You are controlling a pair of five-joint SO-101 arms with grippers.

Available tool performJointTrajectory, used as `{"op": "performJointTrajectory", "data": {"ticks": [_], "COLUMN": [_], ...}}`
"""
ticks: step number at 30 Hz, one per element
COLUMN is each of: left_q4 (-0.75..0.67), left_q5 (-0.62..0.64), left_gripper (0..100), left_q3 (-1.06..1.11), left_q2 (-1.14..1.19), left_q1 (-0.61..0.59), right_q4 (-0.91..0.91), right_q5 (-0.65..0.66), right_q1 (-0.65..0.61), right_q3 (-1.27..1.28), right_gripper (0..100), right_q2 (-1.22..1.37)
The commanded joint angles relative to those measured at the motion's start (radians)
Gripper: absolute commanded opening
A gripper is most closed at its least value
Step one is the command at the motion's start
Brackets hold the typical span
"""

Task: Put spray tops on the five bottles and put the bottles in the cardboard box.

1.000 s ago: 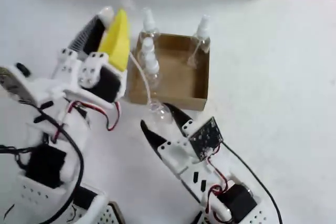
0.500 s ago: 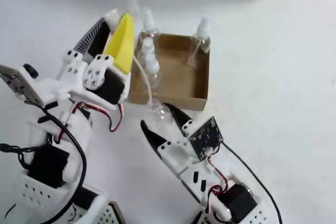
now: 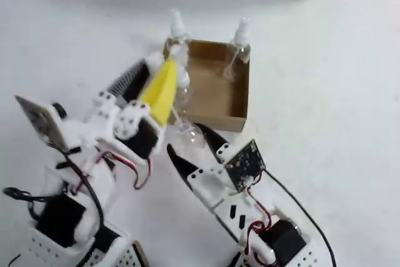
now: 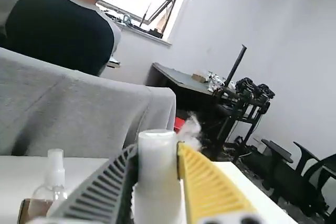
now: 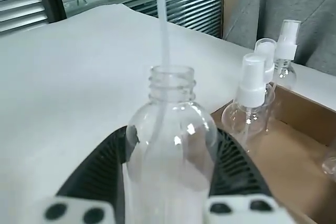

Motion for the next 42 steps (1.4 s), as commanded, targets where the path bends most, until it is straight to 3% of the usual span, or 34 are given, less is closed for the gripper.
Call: {"op": "performJointTrajectory", "data": {"ticks": [1,12,16,28,30,36,42], "left_q4": [-0.109,-0.118,-0.117,-0.046,-0.044,0.058,0.101], "left_q5": [-0.003,-0.003,-0.005,-0.009,-0.009,-0.009,-0.009], "left_gripper": [2,2,2,2,6,29,33], "left_q3": [0.15,0.342,0.353,0.359,0.359,0.356,0.315], "left_q2": [-0.093,-0.225,-0.274,-0.286,-0.286,-0.288,-0.288], "left_q1": [0.024,0.077,0.154,0.157,0.156,0.163,0.157], "right_q4": [-0.022,-0.022,-0.021,-0.01,-0.01,-0.01,-0.01], "right_q5": [0.003,0.003,0.003,-0.048,-0.048,-0.051,-0.051], "right_q1": [-0.001,-0.001,0.001,0.001,0.001,0.035,0.039], "right_q3": [-0.006,-0.006,-0.006,-0.006,-0.005,-0.006,-0.006], "right_gripper": [1.6,1.6,1.6,1.6,1.6,1.6,1.6], "right_q2": [-0.005,-0.005,-0.005,-0.005,-0.005,-0.005,-0.005]}}
